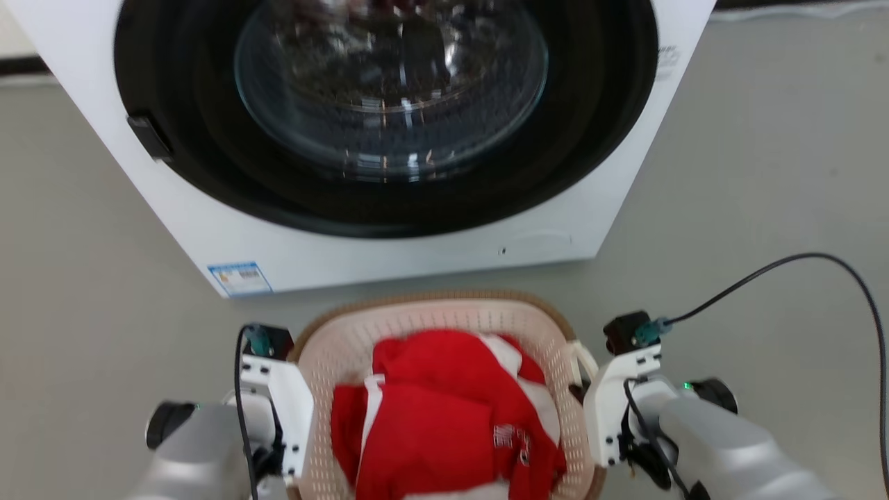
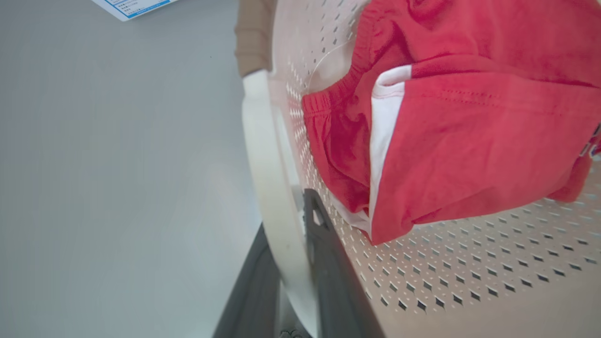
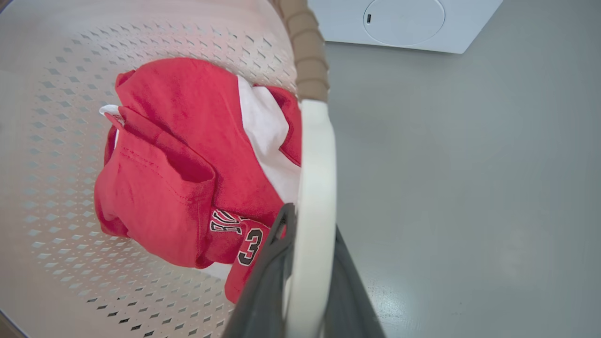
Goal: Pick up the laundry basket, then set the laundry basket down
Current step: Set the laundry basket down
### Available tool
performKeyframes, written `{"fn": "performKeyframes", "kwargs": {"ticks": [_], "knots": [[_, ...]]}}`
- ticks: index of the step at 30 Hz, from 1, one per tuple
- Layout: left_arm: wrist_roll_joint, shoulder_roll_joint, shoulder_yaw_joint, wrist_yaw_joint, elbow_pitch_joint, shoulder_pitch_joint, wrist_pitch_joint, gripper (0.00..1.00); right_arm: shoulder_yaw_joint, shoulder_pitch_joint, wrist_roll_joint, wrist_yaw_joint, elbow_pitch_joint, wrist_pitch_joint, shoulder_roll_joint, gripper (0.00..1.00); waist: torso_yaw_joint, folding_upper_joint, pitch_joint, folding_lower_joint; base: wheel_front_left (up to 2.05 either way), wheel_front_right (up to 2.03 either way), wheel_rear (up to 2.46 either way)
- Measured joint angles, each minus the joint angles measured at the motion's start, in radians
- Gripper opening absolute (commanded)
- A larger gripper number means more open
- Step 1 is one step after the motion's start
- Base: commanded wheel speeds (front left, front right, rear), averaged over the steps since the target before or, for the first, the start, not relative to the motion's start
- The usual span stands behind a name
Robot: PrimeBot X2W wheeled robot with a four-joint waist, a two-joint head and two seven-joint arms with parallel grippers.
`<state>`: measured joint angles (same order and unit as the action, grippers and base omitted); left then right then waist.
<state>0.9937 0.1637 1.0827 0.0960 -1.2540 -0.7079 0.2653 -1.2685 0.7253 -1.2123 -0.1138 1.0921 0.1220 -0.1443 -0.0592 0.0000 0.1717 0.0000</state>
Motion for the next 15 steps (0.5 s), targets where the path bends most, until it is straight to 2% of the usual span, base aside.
{"fn": "performKeyframes", "kwargs": {"ticks": [15], "knots": [[-0.029, 0.025, -0.008, -0.031, -0.005, -0.187, -0.167, 0.00, 0.001, 0.174, 0.046, 0.001, 0.003, -0.179, -0.002, 0.00, 0.004, 0.0000, 0.306, 0.0000, 0.00, 0.00, 0.00]]}}
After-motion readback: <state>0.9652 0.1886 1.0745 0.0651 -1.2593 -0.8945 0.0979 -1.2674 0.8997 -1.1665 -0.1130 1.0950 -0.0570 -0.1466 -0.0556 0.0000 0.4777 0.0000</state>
